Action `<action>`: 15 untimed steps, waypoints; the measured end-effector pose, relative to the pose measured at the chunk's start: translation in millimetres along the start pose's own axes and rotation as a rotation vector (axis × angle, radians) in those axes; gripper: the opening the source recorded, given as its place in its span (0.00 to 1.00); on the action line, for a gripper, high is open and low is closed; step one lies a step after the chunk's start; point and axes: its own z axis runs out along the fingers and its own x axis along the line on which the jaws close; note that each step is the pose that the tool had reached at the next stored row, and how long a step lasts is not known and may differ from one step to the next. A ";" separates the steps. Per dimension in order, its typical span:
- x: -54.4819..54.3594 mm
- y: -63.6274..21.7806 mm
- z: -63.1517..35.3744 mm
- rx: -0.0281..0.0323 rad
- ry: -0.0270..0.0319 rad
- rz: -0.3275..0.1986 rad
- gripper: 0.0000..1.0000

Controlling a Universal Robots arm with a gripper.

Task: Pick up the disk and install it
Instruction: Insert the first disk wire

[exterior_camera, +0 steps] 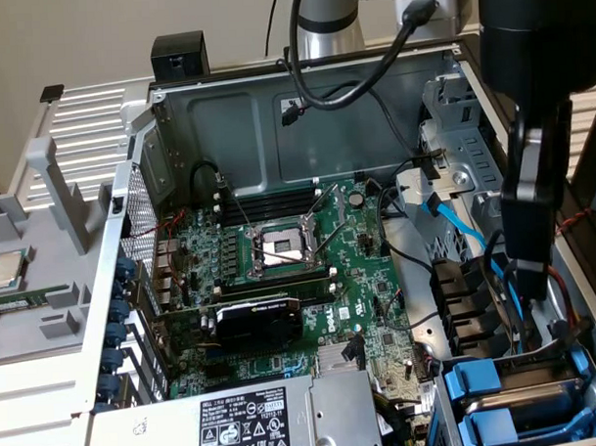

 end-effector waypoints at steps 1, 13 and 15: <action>-0.1 0.0 0.2 -0.0010 0.0018 0.007 0.35; -3.1 -2.2 3.9 -0.0103 0.0198 0.077 0.35; -3.8 -3.0 4.3 -0.0112 0.0215 0.084 0.35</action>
